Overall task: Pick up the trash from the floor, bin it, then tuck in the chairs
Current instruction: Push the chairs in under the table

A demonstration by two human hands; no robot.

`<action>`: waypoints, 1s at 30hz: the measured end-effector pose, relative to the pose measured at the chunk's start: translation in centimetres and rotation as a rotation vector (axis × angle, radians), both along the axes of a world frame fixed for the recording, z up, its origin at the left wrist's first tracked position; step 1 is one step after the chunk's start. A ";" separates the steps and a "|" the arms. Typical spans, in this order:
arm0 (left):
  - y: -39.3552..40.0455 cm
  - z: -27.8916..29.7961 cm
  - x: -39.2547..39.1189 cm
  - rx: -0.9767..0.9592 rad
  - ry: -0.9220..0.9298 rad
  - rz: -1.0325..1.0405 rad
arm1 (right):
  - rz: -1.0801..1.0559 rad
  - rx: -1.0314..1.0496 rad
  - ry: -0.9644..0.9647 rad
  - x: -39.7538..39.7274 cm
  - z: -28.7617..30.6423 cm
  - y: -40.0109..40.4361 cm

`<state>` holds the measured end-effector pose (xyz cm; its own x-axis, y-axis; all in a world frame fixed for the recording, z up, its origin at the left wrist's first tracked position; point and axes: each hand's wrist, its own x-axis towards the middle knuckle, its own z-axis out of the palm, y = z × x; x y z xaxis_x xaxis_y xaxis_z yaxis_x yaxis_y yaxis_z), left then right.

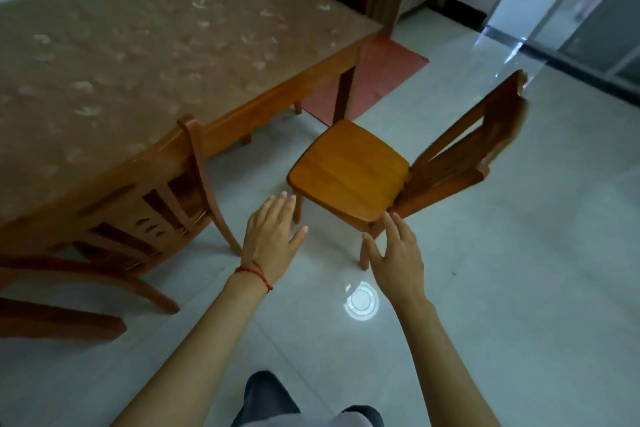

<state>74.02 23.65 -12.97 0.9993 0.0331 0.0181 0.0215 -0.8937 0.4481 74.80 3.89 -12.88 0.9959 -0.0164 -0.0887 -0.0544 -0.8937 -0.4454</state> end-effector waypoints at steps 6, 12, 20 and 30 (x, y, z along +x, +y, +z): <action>-11.2 0.6 -1.1 0.049 0.011 -0.176 | -0.163 0.003 -0.023 -5.0 0.5 -11.3; -23.1 0.5 -3.1 0.055 -0.039 -0.371 | -0.350 0.030 -0.049 -11.3 0.6 -23.0; -35.7 0.0 -3.6 0.076 -0.032 -0.606 | -0.551 -0.023 -0.041 -16.7 0.2 -34.8; -45.8 -1.4 4.3 0.139 -0.006 -0.719 | -0.576 -0.041 -0.007 -10.8 -1.7 -43.5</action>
<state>78.35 -22.17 -14.40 0.7729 -0.6342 -0.0205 -0.5940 -0.7346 0.3277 63.99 -39.60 -14.55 0.8260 -0.5594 -0.0698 -0.5344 -0.7375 -0.4129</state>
